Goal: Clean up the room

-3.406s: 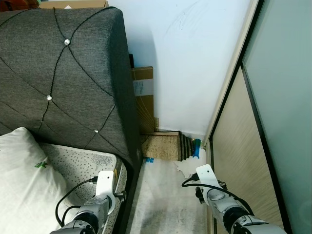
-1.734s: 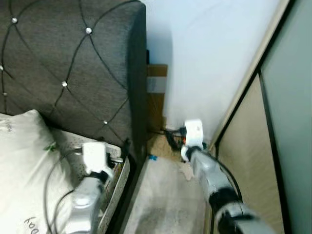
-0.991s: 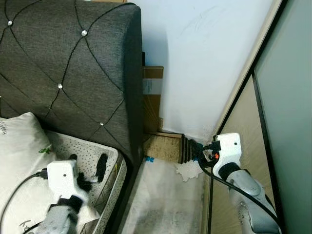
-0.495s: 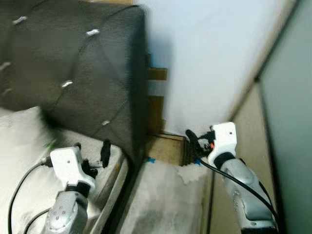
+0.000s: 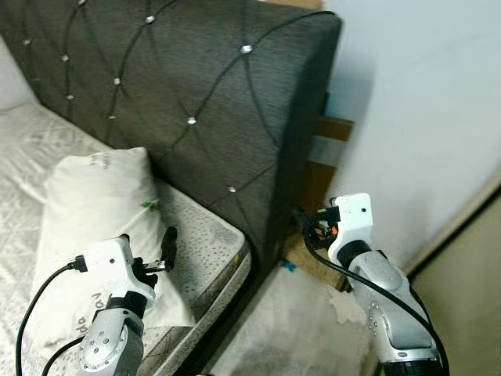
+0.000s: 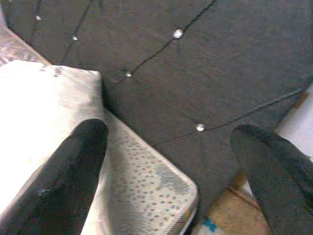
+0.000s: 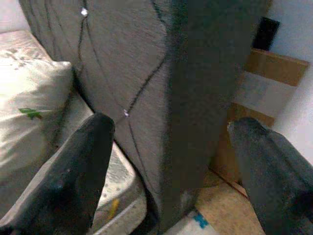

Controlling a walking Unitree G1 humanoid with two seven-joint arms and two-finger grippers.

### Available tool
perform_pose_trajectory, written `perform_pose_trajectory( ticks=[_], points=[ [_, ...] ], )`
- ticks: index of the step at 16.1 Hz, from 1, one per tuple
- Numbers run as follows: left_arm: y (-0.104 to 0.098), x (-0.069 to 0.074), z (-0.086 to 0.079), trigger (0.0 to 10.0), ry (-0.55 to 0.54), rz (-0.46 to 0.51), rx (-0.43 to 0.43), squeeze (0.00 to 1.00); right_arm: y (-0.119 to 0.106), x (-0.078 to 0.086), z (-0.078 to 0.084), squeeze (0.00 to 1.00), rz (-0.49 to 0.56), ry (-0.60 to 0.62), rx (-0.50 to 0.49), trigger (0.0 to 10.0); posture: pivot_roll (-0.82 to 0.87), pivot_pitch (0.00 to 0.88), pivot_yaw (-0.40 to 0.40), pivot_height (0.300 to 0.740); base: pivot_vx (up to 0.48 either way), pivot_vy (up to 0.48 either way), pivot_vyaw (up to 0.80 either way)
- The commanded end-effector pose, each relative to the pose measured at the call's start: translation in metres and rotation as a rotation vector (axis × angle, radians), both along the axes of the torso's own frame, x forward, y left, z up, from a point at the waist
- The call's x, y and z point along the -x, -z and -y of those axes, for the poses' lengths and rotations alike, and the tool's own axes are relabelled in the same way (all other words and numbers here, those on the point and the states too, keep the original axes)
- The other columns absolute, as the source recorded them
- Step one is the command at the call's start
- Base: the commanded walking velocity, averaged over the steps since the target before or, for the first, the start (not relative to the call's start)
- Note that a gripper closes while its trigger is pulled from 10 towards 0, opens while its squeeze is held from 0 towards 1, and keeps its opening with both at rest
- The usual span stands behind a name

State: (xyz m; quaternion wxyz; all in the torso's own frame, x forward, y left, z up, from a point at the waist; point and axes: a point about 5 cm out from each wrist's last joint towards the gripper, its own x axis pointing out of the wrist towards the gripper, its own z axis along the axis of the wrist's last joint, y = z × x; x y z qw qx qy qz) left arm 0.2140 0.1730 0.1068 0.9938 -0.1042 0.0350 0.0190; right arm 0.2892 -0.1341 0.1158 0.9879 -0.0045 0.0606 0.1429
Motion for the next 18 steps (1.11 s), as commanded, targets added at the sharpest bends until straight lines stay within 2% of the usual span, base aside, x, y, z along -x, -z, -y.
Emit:
perform_pose_trajectory(
  ticks=[1, 14, 18],
  points=[
    [0.002, 0.000, 0.001, 10.0, -0.004, -0.010, -0.012, 0.00, -0.001, -0.001, 0.001, 0.00, 0.003, 0.006, 0.001, 10.0, 0.04, 0.000, -0.025, 0.740, 0.000, 0.000, 0.80],
    [0.005, -0.008, 0.006, 10.0, -0.006, -0.009, -0.013, 0.00, -0.002, -0.003, 0.002, 0.00, 0.007, 0.006, 0.015, 10.0, 0.02, 0.000, -0.035, 0.740, 0.000, 0.000, 0.80],
    [-0.010, -0.027, 0.002, 10.0, -0.001, 0.075, -0.047, 0.00, -0.023, -0.015, -0.004, 0.00, 0.042, 0.004, 0.045, 10.0, -0.06, 0.000, -0.114, 0.740, 0.000, 0.000, 0.80]
  ],
)
